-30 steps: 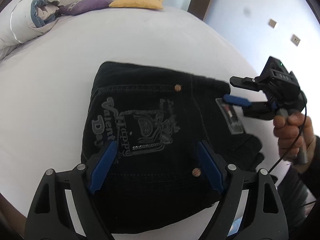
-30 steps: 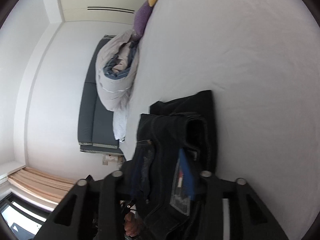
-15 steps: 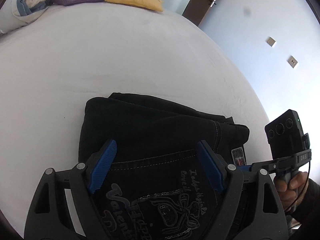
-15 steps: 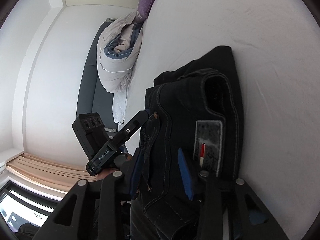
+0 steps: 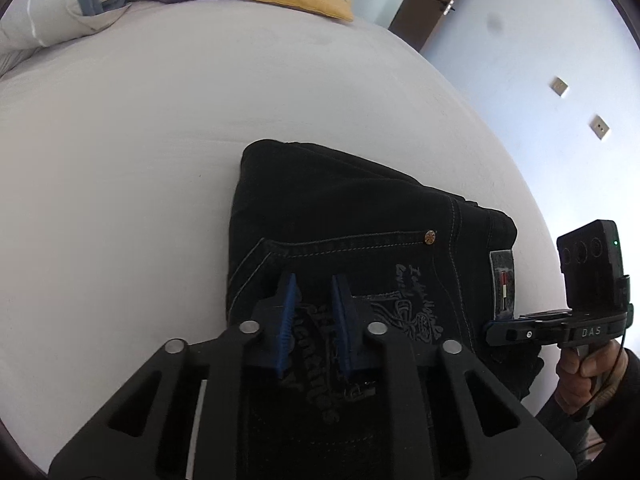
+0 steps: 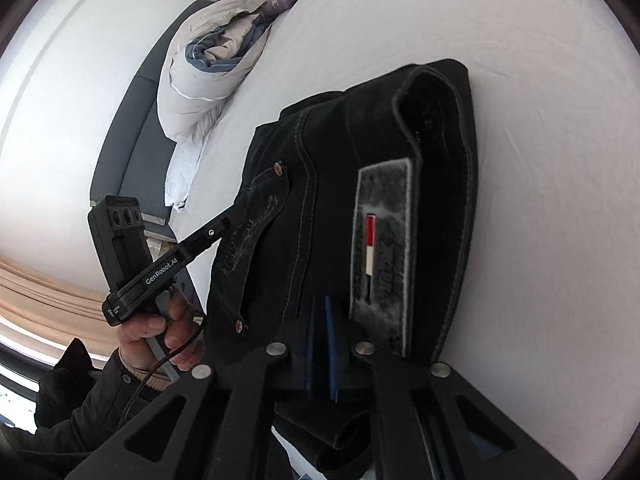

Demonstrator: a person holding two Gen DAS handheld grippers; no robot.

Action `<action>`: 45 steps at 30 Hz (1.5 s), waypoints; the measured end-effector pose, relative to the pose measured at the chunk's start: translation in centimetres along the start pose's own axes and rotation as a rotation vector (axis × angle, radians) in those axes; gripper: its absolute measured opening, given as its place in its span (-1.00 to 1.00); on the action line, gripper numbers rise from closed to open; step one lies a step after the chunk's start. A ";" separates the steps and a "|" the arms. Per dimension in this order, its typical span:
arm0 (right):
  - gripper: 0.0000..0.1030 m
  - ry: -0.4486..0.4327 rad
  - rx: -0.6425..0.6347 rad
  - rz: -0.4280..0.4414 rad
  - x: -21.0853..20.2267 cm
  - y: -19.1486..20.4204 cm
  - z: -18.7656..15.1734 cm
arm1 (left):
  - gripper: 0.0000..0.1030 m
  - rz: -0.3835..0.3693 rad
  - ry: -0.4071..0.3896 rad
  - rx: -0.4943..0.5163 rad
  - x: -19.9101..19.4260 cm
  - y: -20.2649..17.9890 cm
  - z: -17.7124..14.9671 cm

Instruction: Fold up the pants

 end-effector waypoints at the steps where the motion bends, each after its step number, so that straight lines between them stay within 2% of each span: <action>1: -1.00 -0.004 0.003 -0.005 -0.2 -0.2 -0.2 | -0.69 -0.003 -0.003 -0.005 -0.3 -0.4 -0.5; 4: -1.00 -0.017 0.004 -0.021 -0.5 -0.3 -0.7 | -0.69 0.016 0.001 0.016 -1.2 -2.4 -2.1; 8: -1.00 -0.031 -0.062 -0.071 -1.4 0.5 -2.0 | -0.69 0.019 -0.001 0.027 -2.1 -3.9 -4.3; 13: -1.00 -0.051 -0.111 -0.098 -2.7 0.4 -3.6 | -0.70 -0.015 -0.022 -0.051 -4.5 -4.0 -7.2; 16: -1.00 -0.067 -0.118 -0.102 -3.4 0.0 -4.4 | -0.70 -0.011 -0.032 -0.067 -6.0 -3.8 -8.1; 21: -0.94 -0.083 -0.156 -0.128 -4.7 -0.4 -6.5 | -0.70 -0.017 -0.014 -0.050 -6.2 -5.4 -9.1; 24: -0.92 -0.069 -0.170 -0.143 -5.8 -0.5 -7.7 | -0.69 -0.012 0.001 -0.013 -8.0 -5.5 -9.9; 26: -0.65 -0.071 -0.180 -0.176 -6.7 -0.6 -8.2 | -0.68 0.015 -0.008 0.004 -9.6 -4.9 -9.7; 27: -0.19 -0.078 -0.159 -0.183 -7.3 -0.9 -8.1 | -0.68 0.040 -0.021 0.000 -11.3 -3.5 -9.5; 28: 0.16 -0.088 -0.130 -0.167 -7.7 -1.2 -7.9 | -0.68 0.059 -0.041 -0.011 -12.3 -2.3 -9.1; 31: 0.21 -0.140 -0.013 -0.091 -9.0 -2.8 -5.8 | -0.68 0.097 -0.069 -0.091 -13.3 1.6 -7.2; 34: 0.23 -0.161 0.108 -0.007 -8.8 -4.5 -3.3 | -0.67 0.023 -0.062 -0.155 -11.9 4.1 -5.0; 37: 0.24 -0.132 0.213 0.044 -7.4 -5.8 -1.3 | -0.67 -0.095 0.031 -0.197 -8.4 5.0 -3.5; 40: 0.23 -0.115 0.251 0.057 -6.4 -5.8 -0.1 | -0.66 -0.163 0.117 -0.223 -5.5 5.2 -3.1; 42: 0.23 -0.085 0.261 0.058 -5.7 -5.9 0.5 | -0.65 -0.214 0.118 -0.267 -4.7 5.8 -2.8; 43: 0.23 -0.076 0.275 0.063 -5.4 -6.0 0.8 | -0.57 -0.233 0.115 -0.287 -4.7 6.2 -2.6; 45: 0.21 -0.062 0.295 0.082 -4.8 -5.9 1.4 | 0.06 -0.245 0.127 -0.312 -4.4 6.8 -2.4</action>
Point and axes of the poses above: each gripper's, at about its wrist camera, not at the fingertips, and x roughly the way its jaws point, y to its left, z to its top, the point moved 2 cm from there along x, roughly the way its jaws point, and after that the axes turned 14 degrees about x, right-handed, at the moved point
